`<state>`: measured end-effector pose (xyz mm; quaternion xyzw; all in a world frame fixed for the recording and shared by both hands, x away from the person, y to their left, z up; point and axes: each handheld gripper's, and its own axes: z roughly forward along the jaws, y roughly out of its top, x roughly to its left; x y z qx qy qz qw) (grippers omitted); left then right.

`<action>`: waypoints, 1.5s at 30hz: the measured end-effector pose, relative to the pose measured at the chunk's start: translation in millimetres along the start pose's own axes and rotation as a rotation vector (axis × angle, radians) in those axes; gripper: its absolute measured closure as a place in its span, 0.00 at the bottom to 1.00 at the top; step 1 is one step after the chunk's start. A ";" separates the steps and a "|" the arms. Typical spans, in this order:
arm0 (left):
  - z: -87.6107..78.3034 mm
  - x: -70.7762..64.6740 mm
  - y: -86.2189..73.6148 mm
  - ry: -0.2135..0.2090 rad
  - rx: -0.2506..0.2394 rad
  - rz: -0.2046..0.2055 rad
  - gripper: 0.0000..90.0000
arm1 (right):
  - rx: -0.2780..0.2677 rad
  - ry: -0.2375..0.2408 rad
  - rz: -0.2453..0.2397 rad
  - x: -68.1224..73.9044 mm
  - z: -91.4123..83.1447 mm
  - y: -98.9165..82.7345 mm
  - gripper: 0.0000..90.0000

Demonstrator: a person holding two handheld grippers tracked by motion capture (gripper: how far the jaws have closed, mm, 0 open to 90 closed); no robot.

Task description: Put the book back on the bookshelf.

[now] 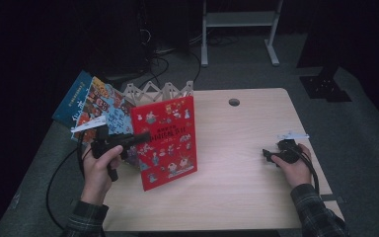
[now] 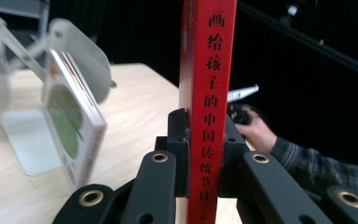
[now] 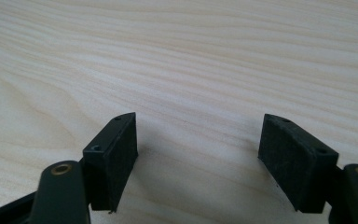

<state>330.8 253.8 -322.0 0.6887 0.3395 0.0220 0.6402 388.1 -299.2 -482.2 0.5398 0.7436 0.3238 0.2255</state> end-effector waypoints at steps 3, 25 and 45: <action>-15.0 1.6 6.9 0.013 -0.040 -0.001 0.88 | -0.002 -0.001 0.002 0.1 0.3 0.0 0.30; -55.5 24.8 14.5 0.328 -0.150 -0.008 0.88 | -0.012 -0.008 0.007 0.7 1.5 0.0 0.30; -7.5 50.7 17.2 0.542 -0.151 -0.024 0.88 | -0.021 -0.008 0.010 0.3 2.6 -0.1 0.30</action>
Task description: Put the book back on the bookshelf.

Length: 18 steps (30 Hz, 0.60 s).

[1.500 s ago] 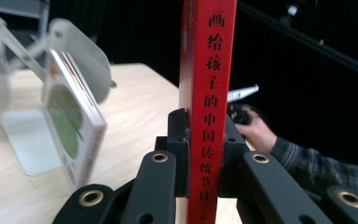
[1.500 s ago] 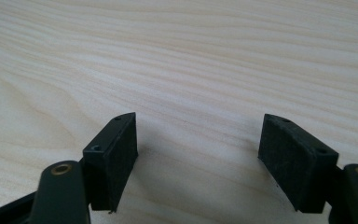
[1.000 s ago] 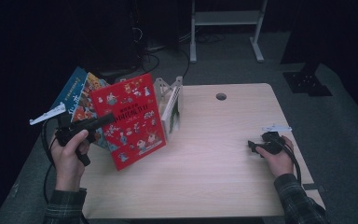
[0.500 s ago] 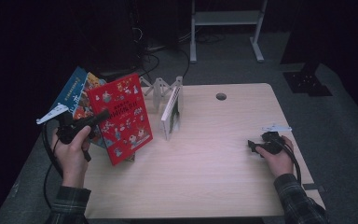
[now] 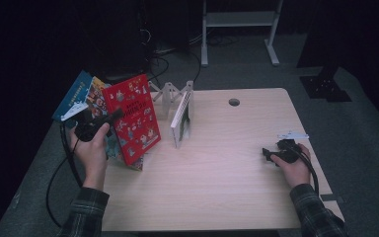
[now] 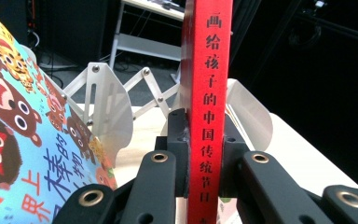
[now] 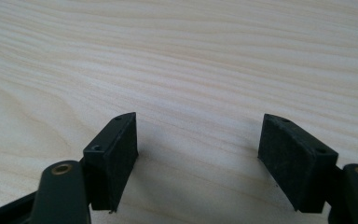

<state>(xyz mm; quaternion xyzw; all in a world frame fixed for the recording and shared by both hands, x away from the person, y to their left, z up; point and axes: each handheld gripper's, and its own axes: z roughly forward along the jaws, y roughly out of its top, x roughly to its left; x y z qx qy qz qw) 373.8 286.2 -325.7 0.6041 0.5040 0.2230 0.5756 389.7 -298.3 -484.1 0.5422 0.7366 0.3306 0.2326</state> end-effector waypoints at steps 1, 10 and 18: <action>2.8 0.7 -0.2 0.005 0.006 0.002 0.88 | -0.001 0.000 0.000 0.0 0.1 0.0 0.30; 27.5 -0.2 6.7 0.030 -0.012 0.004 0.88 | -0.004 0.000 -0.001 -0.2 0.6 0.1 0.30; 52.2 1.4 8.9 0.052 -0.014 0.029 0.88 | -0.008 0.002 -0.001 -1.0 0.7 -0.1 0.31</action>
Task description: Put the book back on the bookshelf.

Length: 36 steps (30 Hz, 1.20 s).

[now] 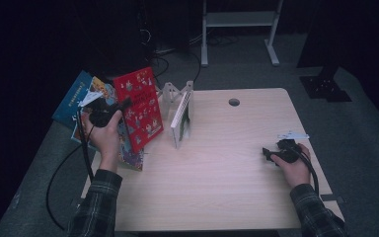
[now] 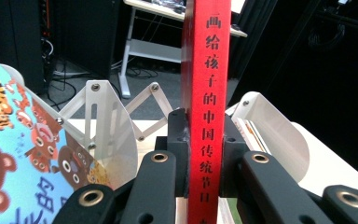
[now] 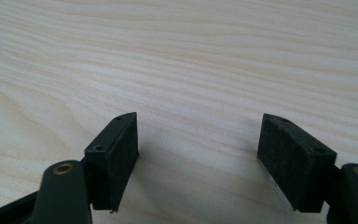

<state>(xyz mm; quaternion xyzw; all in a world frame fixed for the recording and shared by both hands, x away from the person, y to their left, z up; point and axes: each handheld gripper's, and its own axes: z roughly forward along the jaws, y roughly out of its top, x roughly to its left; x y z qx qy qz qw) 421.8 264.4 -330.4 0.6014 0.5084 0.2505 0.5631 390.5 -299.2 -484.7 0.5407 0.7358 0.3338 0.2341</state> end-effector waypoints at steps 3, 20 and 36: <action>7.9 1.8 -1.0 0.003 0.002 0.000 0.88 | -0.004 -0.001 -0.002 -0.6 0.3 -0.1 0.31; 38.9 19.3 -3.8 0.004 -0.025 -0.019 0.88 | -0.009 -0.004 -0.002 -1.3 1.2 -0.1 0.31; 34.8 8.3 -12.8 0.010 0.033 0.043 0.87 | -0.010 -0.005 0.000 -1.0 1.1 -0.1 0.31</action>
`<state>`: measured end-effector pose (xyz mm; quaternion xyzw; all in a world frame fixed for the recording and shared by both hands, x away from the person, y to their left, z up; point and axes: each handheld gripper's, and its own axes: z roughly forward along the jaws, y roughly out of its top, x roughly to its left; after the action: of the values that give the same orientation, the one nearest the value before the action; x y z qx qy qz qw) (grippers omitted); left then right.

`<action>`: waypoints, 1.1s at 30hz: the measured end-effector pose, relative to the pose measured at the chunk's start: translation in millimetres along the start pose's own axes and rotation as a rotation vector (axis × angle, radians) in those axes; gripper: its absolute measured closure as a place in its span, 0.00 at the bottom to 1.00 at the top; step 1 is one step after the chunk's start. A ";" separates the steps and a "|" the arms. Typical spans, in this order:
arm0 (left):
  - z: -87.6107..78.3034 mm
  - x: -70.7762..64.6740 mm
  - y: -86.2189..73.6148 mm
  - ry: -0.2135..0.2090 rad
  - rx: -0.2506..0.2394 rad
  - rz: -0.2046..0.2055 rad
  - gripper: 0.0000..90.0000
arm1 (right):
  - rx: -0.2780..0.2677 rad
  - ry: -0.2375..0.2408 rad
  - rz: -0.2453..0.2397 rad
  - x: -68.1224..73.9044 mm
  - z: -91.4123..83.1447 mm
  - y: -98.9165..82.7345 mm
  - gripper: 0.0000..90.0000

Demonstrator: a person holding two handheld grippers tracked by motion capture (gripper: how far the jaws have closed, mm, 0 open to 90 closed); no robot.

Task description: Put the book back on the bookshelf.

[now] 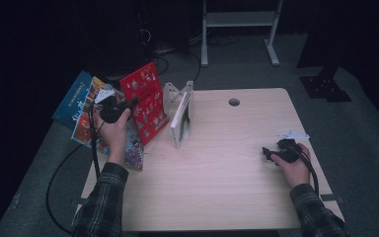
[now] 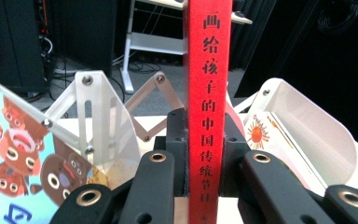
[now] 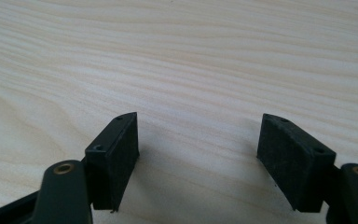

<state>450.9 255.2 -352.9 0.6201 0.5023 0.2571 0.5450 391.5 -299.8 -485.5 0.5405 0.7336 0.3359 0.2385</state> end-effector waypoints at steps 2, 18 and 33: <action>-1.2 1.3 -3.4 0.019 0.008 0.002 0.87 | 0.000 0.000 0.000 0.0 0.0 0.0 0.31; 7.1 -1.8 -22.4 0.060 0.048 0.029 0.86 | 0.000 0.003 0.003 1.3 0.7 0.7 0.31; -3.0 5.2 -19.0 0.078 0.150 -0.011 0.70 | -0.001 0.004 0.001 1.2 0.7 0.5 0.31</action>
<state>443.7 259.4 -371.0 0.6459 0.5447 0.2397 0.4783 392.0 -298.5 -485.5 0.5401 0.7336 0.3375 0.2372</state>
